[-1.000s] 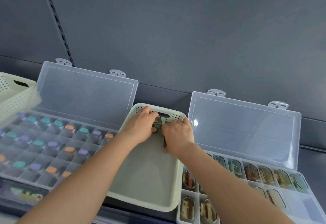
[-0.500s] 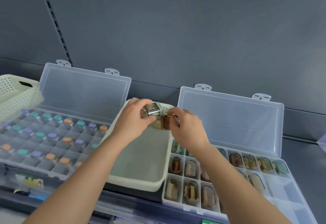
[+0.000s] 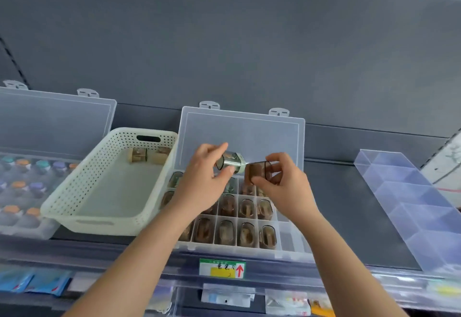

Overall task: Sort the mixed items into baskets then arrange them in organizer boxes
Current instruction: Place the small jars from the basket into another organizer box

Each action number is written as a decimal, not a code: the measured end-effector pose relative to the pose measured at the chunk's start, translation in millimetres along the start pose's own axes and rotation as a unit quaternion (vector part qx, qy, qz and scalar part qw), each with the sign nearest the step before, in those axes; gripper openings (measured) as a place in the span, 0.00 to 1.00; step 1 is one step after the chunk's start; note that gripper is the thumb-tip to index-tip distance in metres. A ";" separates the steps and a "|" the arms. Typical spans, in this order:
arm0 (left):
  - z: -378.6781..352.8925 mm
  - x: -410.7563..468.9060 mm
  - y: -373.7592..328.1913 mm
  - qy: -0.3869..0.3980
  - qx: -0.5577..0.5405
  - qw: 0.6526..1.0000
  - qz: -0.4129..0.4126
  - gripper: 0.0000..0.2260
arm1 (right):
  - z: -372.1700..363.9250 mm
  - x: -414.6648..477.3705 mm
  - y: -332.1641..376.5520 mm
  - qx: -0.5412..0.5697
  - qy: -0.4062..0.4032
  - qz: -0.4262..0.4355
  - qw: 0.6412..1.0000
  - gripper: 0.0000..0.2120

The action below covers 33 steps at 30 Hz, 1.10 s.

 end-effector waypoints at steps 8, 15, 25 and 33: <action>-86.4 -9.5 -48.9 0.133 0.085 0.986 -0.056 0.25 | 60.0 -27.2 -61.4 -0.144 -0.010 -0.002 0.989 0.21; -125.7 -2.9 -51.5 0.170 0.155 0.971 -0.063 0.23 | 60.6 -31.8 -93.6 -0.198 0.051 -0.020 0.979 0.23; -150.9 3.7 -37.8 0.253 0.188 0.947 -0.056 0.23 | 42.3 -17.0 -109.6 -0.244 0.121 -0.039 0.961 0.19; -151.7 7.5 -36.2 0.248 0.195 0.947 -0.063 0.20 | 45.0 -13.4 -112.6 -0.214 0.125 -0.022 0.969 0.18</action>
Point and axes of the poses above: each hand's wrist, its own x-axis towards the middle knuckle, its own z-axis out of the back of the hand, y = z × x, the point moved 5 cm from there along x, towards the middle knuckle, and after that the axes turned 3 degrees about y, right-handed, at the moved point
